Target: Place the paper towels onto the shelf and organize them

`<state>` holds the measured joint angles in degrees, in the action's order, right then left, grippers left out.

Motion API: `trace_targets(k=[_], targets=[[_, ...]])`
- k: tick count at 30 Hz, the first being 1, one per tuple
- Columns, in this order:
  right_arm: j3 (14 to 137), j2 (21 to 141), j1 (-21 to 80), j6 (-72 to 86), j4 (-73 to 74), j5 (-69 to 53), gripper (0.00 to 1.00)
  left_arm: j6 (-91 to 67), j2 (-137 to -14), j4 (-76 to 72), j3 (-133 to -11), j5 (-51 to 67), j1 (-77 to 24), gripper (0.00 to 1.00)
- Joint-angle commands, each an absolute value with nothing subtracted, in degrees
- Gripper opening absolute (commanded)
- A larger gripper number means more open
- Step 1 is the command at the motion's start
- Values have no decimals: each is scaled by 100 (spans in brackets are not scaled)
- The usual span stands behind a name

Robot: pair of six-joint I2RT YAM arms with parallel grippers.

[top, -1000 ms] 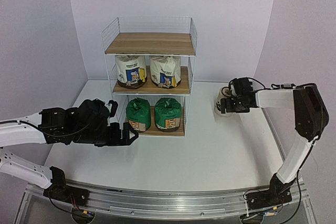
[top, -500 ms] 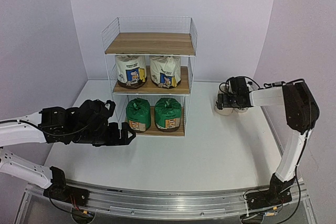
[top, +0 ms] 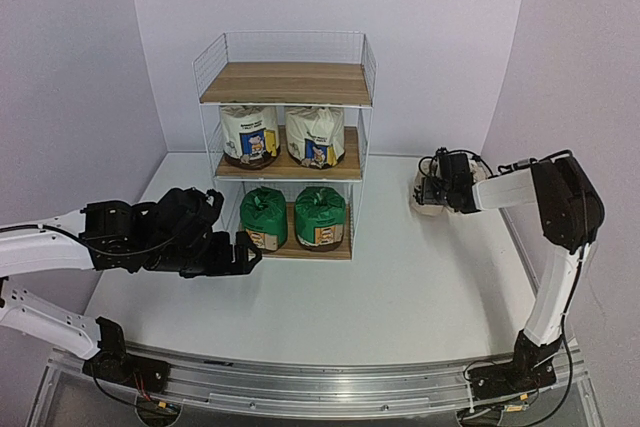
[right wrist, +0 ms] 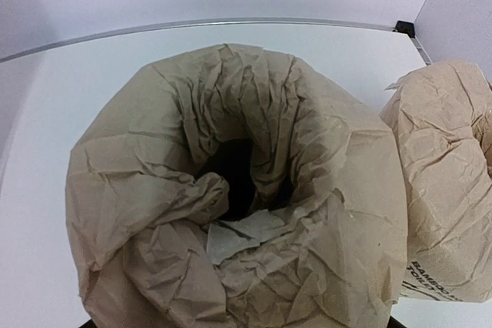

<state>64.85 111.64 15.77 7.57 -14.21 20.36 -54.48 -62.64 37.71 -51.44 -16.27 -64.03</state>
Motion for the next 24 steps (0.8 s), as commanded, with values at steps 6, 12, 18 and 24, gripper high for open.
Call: trace_targets(k=[6, 12, 18, 24], targets=[[5900, 10050, 1556, 676, -1881, 1704, 38, -5414, -6267, 3651, -5303, -1621, -6377, 100], [5422, 8719, 1554, 786, -1726, 1359, 27, -5337, -6275, 3504, -5241, -1549, -6374, 100], [5992, 7262, 1557, 1150, -276, 294, 27, -5197, -6305, 3296, -5198, -1443, -6372, 100], [7868, 6803, 1569, 1510, 1682, -949, 30, -5038, -6374, 3101, -5182, -1331, -6363, 100]])
